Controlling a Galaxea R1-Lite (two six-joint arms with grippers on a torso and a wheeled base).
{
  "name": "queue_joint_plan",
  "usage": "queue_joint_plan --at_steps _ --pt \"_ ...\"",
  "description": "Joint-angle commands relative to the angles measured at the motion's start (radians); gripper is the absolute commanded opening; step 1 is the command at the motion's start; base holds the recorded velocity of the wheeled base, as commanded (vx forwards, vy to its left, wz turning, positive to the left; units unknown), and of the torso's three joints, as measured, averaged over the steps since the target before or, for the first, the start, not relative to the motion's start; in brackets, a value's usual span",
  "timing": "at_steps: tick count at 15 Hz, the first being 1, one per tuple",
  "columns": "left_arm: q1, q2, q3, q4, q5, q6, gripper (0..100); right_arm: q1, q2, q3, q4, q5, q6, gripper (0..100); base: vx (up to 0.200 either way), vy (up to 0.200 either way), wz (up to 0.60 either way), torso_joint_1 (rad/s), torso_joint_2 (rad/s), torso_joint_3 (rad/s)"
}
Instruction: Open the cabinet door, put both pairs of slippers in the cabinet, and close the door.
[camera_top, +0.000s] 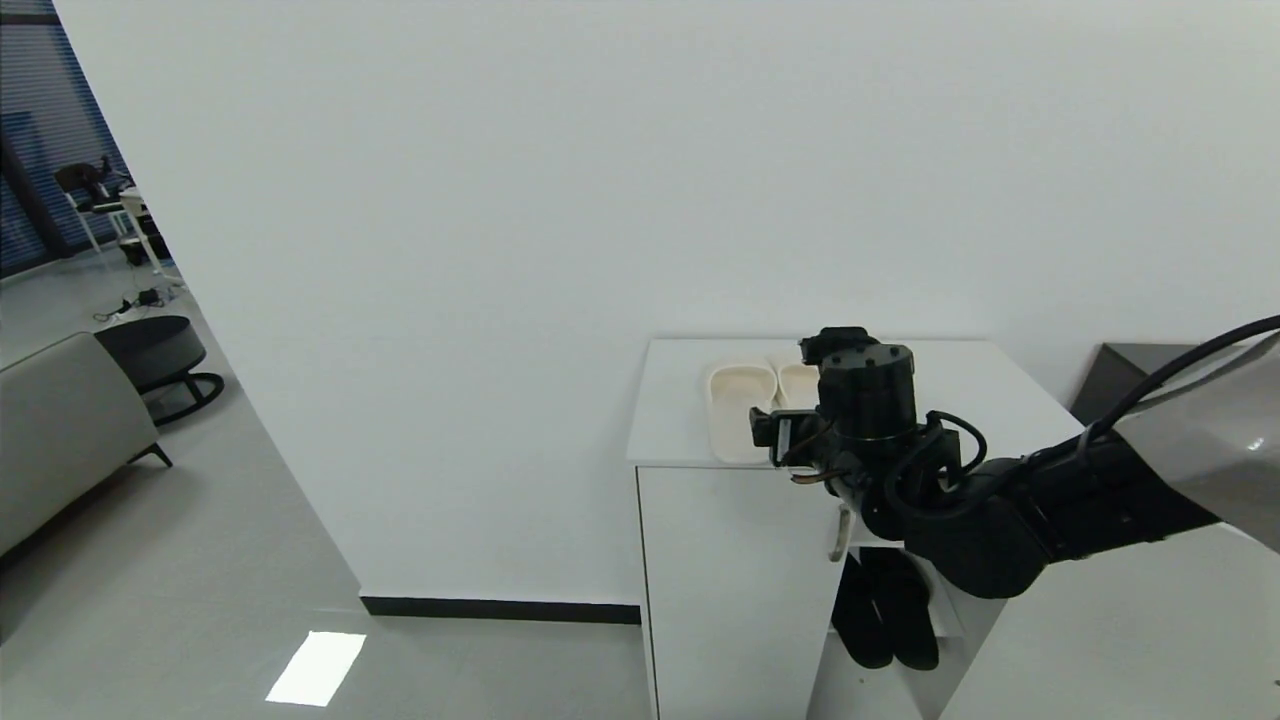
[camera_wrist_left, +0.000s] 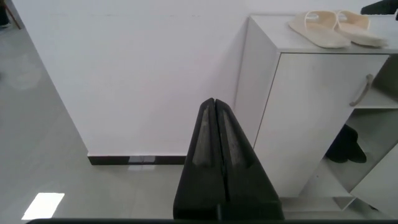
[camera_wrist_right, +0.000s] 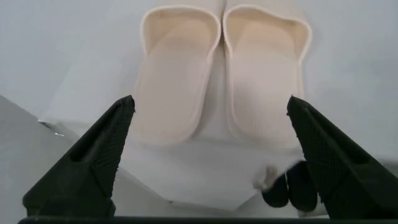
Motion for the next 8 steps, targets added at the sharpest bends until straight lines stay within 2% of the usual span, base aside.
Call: queue_joint_plan --at_steps 1,5,8 --pt "0.0 0.001 0.0 -0.001 0.0 0.0 0 -0.023 0.038 -0.002 0.001 0.01 0.0 100 0.2 0.0 0.0 0.007 0.0 0.007" --pt "0.0 0.001 0.0 0.0 0.0 0.0 0 -0.03 0.09 -0.047 0.004 0.023 -0.023 100 0.2 0.0 0.0 0.015 0.0 -0.001" --pt "0.0 0.001 0.0 0.0 0.0 -0.002 0 -0.034 0.144 -0.107 0.015 0.023 -0.04 100 0.0 0.0 0.0 0.0 0.0 0.0"
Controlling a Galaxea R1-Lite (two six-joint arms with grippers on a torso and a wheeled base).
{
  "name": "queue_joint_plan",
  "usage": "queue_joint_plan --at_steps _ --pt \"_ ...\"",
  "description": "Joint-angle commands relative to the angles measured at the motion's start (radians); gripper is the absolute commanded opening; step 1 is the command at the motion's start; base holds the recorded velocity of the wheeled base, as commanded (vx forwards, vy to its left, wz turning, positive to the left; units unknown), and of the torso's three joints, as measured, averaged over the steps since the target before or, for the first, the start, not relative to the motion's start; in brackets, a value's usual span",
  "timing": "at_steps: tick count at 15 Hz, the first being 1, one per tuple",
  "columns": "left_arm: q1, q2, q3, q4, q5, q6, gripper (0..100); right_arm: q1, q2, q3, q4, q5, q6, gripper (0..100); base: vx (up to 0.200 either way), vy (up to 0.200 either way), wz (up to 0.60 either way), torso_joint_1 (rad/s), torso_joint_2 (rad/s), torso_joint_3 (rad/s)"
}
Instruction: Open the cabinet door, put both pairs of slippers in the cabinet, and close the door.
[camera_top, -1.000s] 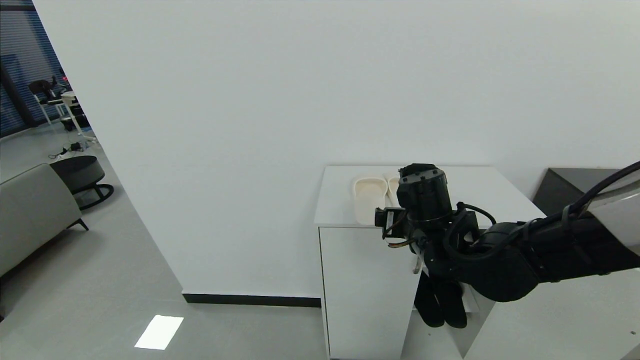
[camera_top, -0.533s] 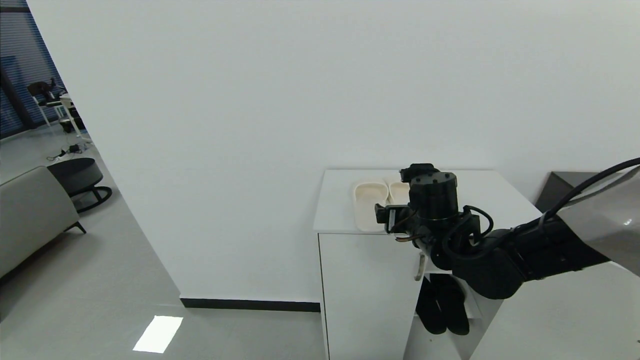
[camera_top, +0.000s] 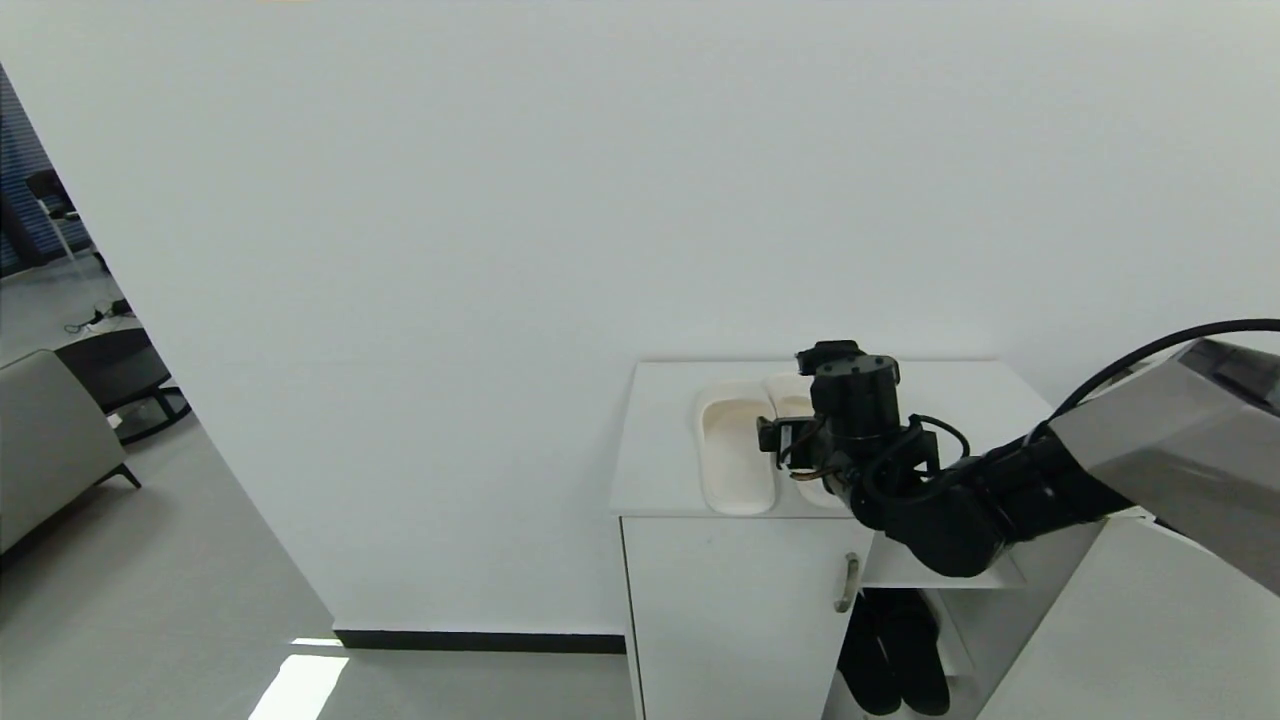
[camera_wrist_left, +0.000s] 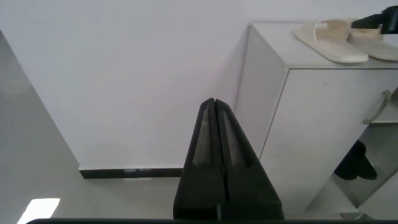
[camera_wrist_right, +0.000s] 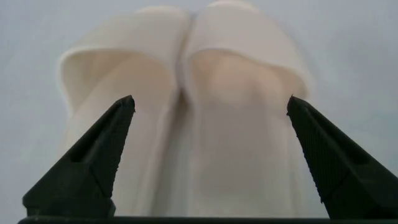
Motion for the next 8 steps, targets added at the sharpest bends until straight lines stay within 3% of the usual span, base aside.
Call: queue_joint_plan --at_steps 1,8 --pt "0.001 0.001 0.0 0.001 0.0 -0.001 0 -0.018 0.056 -0.056 0.005 0.009 -0.007 100 0.0 0.0 0.0 0.0 0.0 0.0" --pt "0.001 0.001 0.0 0.0 0.0 -0.003 0 -0.041 0.145 -0.222 0.062 0.044 -0.016 100 0.0 0.0 0.0 0.0 0.0 0.0"
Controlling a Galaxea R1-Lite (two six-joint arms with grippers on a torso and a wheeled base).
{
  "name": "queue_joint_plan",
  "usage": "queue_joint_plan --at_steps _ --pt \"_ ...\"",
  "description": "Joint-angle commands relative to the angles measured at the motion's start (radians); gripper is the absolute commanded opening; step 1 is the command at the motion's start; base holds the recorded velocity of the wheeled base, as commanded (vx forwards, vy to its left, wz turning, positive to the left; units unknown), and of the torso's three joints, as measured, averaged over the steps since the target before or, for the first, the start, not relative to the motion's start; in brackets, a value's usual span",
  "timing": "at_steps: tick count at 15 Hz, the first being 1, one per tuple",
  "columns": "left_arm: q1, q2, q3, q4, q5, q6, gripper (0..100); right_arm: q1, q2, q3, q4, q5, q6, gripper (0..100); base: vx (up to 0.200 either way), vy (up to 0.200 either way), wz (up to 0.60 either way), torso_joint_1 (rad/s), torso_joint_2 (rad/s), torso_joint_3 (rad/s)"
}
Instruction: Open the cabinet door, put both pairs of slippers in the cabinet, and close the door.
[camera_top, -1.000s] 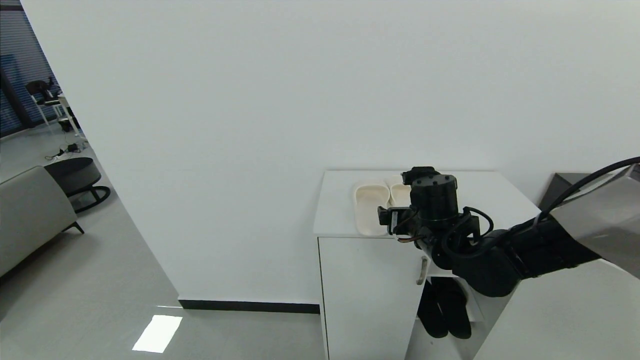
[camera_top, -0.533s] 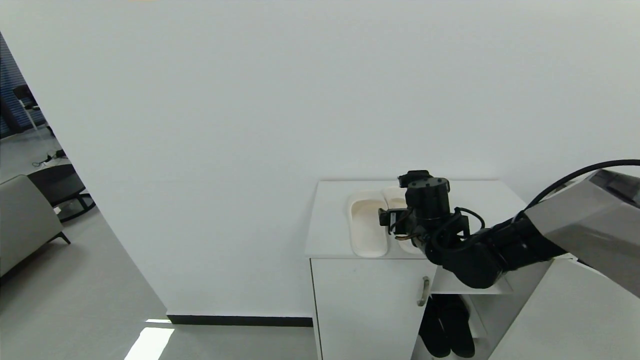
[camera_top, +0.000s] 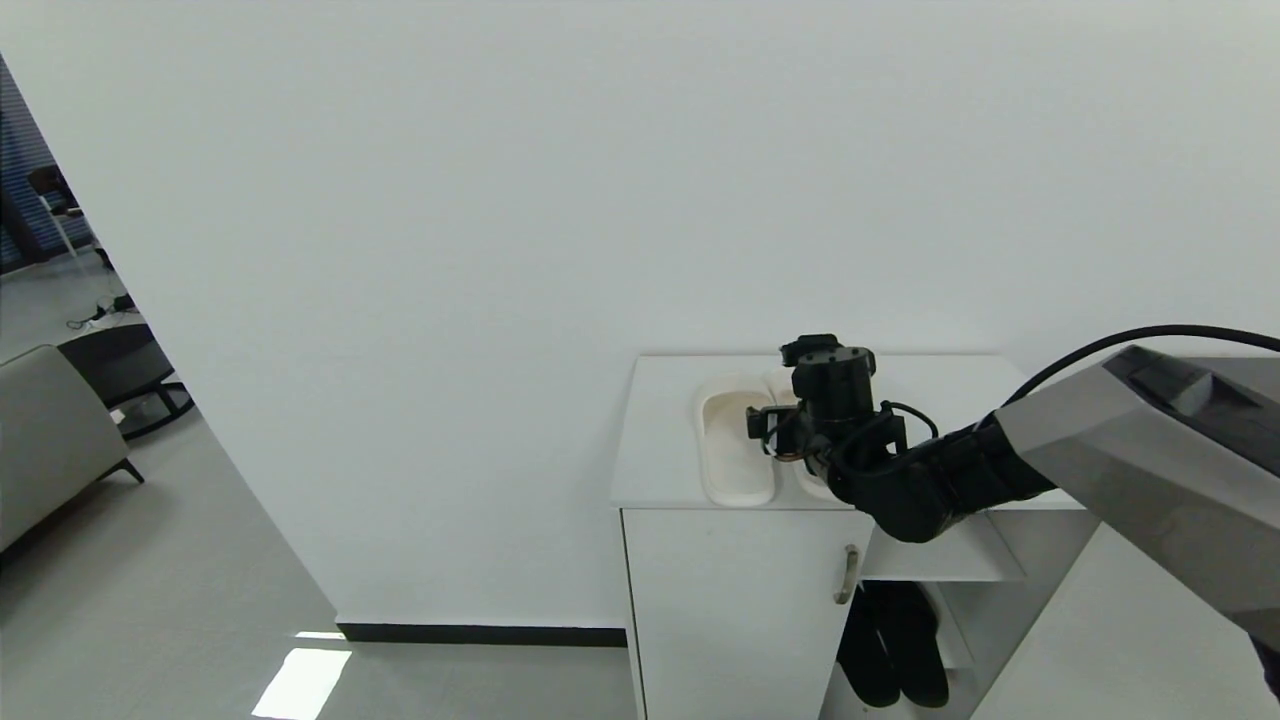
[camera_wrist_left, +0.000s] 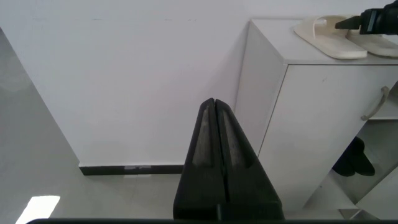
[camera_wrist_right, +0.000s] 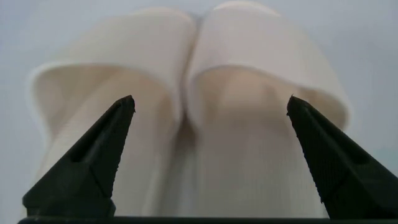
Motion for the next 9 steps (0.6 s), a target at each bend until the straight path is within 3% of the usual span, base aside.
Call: queue_joint_plan --at_steps 1,4,5,9 --pt "-0.001 0.001 0.0 0.0 0.0 0.0 0 0.002 0.037 -0.039 0.004 0.007 -0.001 100 0.0 0.0 0.0 0.0 0.0 0.0" --pt "-0.001 0.001 0.0 0.0 0.0 0.0 0 0.0 0.063 -0.11 0.052 0.011 0.001 100 0.0 0.0 0.0 0.0 0.0 0.0" --pt "-0.001 0.001 0.0 0.0 0.0 0.0 0 -0.001 0.073 -0.136 0.065 0.008 -0.001 0 0.0 0.0 0.0 0.0 0.0 0.0" --pt "-0.001 0.001 0.0 0.0 0.0 0.0 0 0.0 0.096 -0.185 0.116 0.008 -0.001 0 0.0 0.0 0.0 0.0 0.0 0.0"
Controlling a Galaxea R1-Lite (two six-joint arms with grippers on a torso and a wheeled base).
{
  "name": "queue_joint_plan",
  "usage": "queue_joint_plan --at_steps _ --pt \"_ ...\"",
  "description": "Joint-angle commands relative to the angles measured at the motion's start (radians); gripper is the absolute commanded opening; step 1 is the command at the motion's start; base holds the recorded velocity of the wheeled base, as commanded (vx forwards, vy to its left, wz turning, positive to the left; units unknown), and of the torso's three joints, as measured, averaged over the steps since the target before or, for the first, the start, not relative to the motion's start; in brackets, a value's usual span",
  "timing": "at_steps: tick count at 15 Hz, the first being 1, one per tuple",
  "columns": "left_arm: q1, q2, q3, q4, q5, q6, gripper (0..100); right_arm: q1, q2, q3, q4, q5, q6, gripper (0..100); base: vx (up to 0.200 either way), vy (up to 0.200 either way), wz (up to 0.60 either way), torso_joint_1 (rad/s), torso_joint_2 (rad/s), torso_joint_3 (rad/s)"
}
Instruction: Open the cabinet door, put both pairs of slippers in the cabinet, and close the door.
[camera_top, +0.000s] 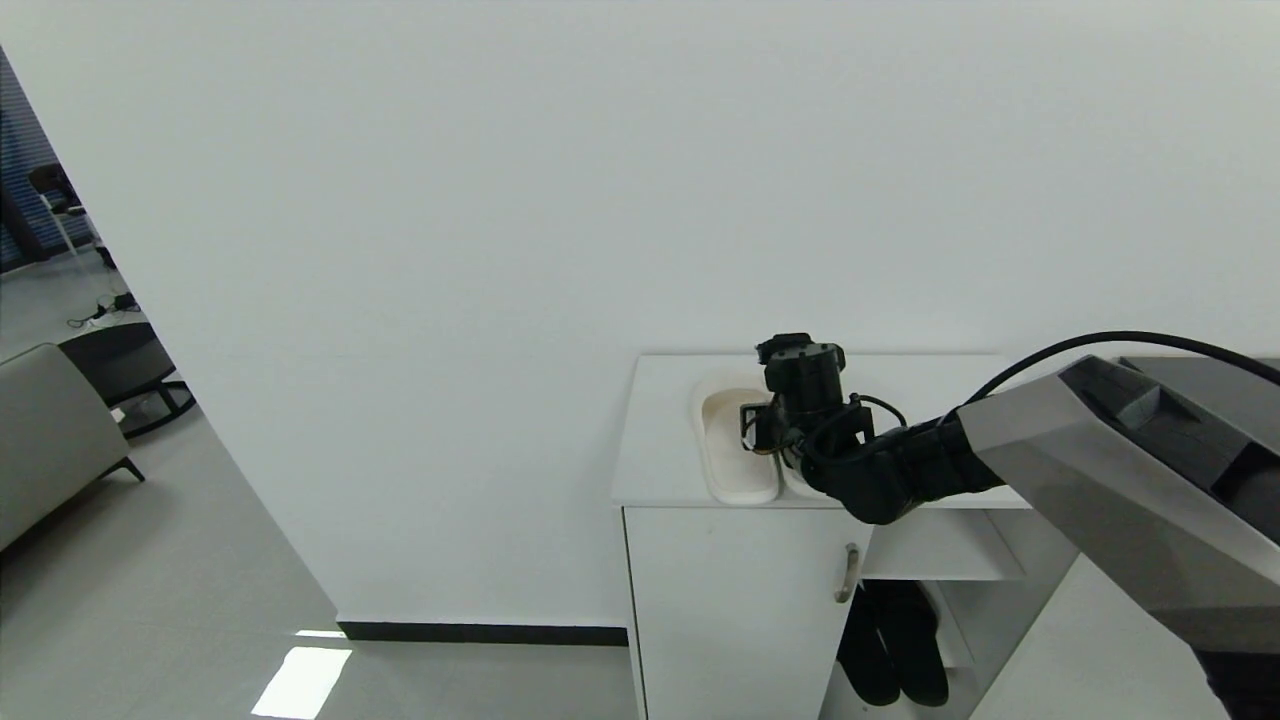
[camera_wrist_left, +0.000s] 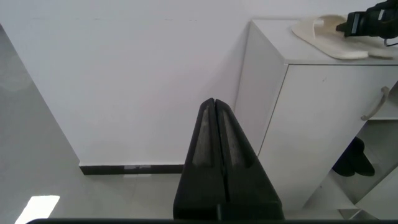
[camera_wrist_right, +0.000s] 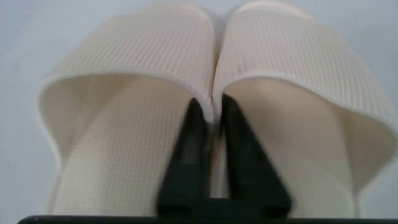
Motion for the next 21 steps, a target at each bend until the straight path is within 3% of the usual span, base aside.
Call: queue_joint_plan --at_steps 1,5,10,16,21 --pt "-0.001 0.001 0.0 0.0 0.0 0.0 0 0.001 0.011 -0.009 0.001 -0.001 0.0 0 0.0 0.0 0.0 0.0 0.0 0.0" --pt "-0.001 0.001 0.0 0.0 0.0 -0.002 0 0.005 -0.029 0.028 -0.005 0.002 0.004 0 0.0 0.0 0.0 0.0 0.0 0.0" --pt "-0.001 0.001 0.0 0.0 0.0 0.0 0 0.056 -0.328 0.429 -0.169 0.142 0.001 0 0.0 0.0 0.0 0.0 0.0 0.0" --pt "-0.001 0.001 0.0 0.0 -0.005 0.003 0 0.154 -0.554 0.732 -0.289 0.185 0.004 0 0.0 0.0 0.0 0.0 0.0 0.0" --pt "-0.001 0.001 0.0 0.0 -0.005 0.003 0 0.16 -0.658 0.853 -0.312 0.398 0.026 0 -0.04 0.0 0.0 0.0 0.0 0.0"
